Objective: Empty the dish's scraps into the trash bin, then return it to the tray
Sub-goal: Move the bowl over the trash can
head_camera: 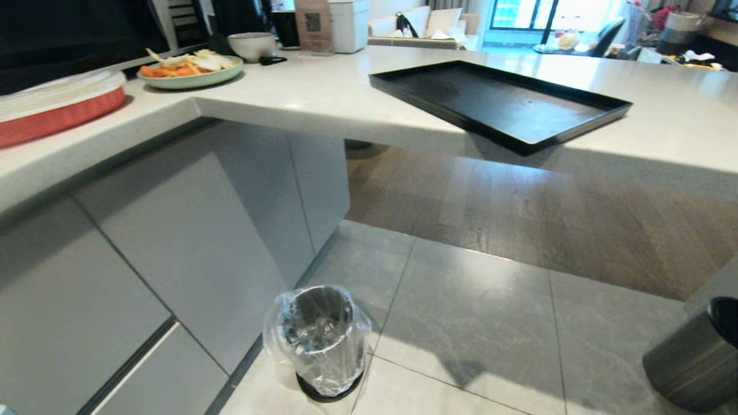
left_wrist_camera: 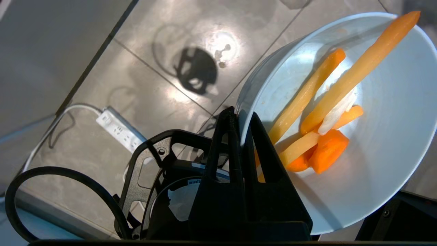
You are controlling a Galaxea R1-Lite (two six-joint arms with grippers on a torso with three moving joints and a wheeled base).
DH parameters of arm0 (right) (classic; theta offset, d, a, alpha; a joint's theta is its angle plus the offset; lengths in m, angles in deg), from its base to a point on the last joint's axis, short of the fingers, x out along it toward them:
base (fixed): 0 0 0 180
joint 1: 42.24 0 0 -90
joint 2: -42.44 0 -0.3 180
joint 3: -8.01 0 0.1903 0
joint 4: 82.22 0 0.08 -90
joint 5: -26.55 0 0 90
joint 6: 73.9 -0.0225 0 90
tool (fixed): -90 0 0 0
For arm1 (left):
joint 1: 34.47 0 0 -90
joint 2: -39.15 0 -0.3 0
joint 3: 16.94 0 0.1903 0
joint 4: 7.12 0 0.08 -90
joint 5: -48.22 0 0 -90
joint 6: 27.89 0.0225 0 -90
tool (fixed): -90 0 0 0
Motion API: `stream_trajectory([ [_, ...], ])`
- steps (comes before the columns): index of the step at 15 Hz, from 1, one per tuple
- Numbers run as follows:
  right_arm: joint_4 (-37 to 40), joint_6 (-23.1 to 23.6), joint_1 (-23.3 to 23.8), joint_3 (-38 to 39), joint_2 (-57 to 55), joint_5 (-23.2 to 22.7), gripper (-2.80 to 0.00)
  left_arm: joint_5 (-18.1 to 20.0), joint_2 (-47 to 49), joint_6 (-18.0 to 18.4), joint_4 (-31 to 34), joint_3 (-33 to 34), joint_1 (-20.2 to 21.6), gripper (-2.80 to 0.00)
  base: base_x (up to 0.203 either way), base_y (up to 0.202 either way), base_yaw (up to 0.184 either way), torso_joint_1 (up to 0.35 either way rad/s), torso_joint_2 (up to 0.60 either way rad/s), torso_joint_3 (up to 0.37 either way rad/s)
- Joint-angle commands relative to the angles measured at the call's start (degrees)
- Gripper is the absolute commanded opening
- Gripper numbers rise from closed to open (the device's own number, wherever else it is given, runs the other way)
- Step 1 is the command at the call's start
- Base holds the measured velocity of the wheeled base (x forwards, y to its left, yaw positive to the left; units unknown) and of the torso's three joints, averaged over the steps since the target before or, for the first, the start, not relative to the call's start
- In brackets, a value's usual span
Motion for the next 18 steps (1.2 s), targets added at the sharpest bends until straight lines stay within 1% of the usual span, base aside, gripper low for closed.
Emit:
stream_trajectory([
  [1, 0.0, 0.0, 0.0, 0.0, -0.1, 0.0, -2.80, 0.0, 0.1, 0.0, 0.2, 0.0, 0.0, -2.80, -0.003, -0.010, 0.173, -0.002, 0.01, 0.010],
  [6, 0.0, 0.0, 0.0, 0.0, 0.0, 0.0, -2.80, 0.0, 0.3, 0.0, 0.2, 0.0, -0.1, -2.80, 0.000, -0.009, 0.169, 0.002, 0.00, 0.003],
  [8, 0.0, 0.0, 0.0, 0.0, 0.0, 0.0, -2.80, 0.1, 0.3, 0.0, 0.1, 0.0, -0.7, -2.80, 0.002, -0.005, 0.093, 0.002, 0.00, 0.001],
  [18, 0.0, 0.0, 0.0, 0.0, 0.0, 0.0, -2.80, 0.1, 0.3, 0.0, 0.1, 0.0, -0.8, -2.80, 0.000, 0.000, 0.000, 0.000, 0.00, 0.000],
])
